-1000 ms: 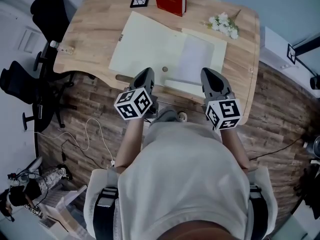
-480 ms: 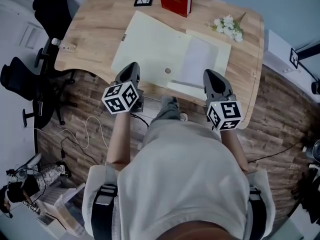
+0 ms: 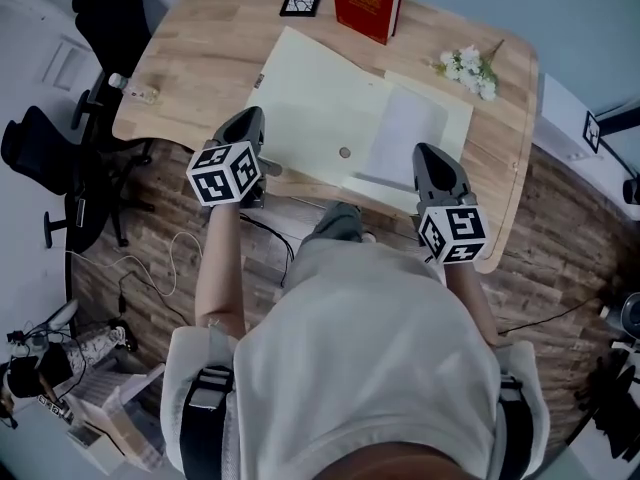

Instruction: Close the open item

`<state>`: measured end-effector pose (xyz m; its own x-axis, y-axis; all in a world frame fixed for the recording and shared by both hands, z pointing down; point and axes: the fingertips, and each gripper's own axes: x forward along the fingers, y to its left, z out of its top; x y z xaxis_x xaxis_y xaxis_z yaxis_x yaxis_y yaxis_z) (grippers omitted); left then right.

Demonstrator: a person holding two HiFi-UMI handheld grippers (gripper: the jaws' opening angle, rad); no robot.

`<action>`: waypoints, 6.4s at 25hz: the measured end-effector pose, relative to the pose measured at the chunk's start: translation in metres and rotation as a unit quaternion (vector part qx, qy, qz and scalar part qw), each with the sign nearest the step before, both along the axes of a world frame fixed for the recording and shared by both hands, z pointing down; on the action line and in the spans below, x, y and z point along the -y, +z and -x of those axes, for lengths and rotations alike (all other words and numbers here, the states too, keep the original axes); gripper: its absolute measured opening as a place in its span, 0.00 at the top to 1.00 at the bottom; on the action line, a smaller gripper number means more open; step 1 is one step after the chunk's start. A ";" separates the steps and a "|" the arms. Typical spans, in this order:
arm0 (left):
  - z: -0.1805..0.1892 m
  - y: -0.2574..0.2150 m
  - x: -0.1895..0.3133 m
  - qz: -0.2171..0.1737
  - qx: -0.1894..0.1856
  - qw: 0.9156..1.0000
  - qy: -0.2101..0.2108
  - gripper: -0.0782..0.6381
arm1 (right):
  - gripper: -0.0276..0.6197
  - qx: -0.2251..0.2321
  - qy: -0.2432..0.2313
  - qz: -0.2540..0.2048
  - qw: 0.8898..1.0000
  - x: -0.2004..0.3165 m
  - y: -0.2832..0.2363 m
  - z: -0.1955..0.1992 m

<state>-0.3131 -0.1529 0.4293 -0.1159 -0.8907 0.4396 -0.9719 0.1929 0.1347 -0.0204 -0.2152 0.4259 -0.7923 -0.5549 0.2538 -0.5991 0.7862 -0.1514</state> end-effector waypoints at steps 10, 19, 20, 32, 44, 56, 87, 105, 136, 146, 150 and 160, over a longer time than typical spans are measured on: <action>0.038 0.010 0.018 0.059 0.034 0.997 0.032 0.86 | 0.93 -0.005 0.023 0.002 1.000 0.016 0.004 -0.002; 0.058 0.026 0.042 0.116 0.022 0.988 0.103 0.72 | 0.93 -0.013 0.028 0.011 0.999 0.023 0.012 0.004; 0.060 0.029 0.045 0.121 0.019 0.986 0.111 0.70 | 0.93 -0.013 0.028 0.011 0.999 0.023 0.012 0.005; 0.079 0.063 0.070 0.172 -0.075 0.971 0.149 0.72 | 0.93 -0.023 0.033 0.014 0.999 0.025 0.017 0.005; 0.077 0.080 0.081 0.185 -0.122 0.962 0.162 0.80 | 0.93 -0.030 0.041 0.019 0.999 0.028 0.023 0.002; 0.057 0.052 0.086 0.142 -0.168 0.958 0.182 0.82 | 0.93 -0.028 0.033 0.020 0.999 0.022 0.023 0.006; -0.070 -0.037 0.094 0.037 -0.285 0.908 0.305 0.82 | 0.93 -0.010 0.055 0.009 0.998 -0.008 0.015 -0.026; -0.159 -0.053 0.100 0.026 -0.301 0.874 0.380 0.81 | 0.93 -0.007 0.092 -0.006 0.996 -0.026 0.007 -0.062; -0.248 -0.033 0.114 0.044 -0.340 0.826 0.447 0.81 | 0.93 -0.014 0.148 -0.007 0.989 -0.031 0.006 -0.100; -0.264 -0.018 0.120 0.059 -0.329 0.826 0.454 0.82 | 0.93 -0.020 0.169 -0.002 0.985 -0.033 0.008 -0.110; -0.270 -0.011 0.121 0.064 -0.330 0.826 0.454 0.83 | 0.93 -0.021 0.174 0.001 0.985 -0.034 0.010 -0.114; -0.285 0.015 0.122 0.090 -0.321 0.829 0.448 0.84 | 0.93 -0.024 0.183 0.008 0.983 -0.036 0.015 -0.118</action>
<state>-0.0285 -0.2748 0.4444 0.8674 -0.4047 0.2895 -0.4740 -0.4950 0.7283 0.0978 -0.1790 0.4410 -0.5280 -0.7956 0.2970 -0.8477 0.5149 -0.1278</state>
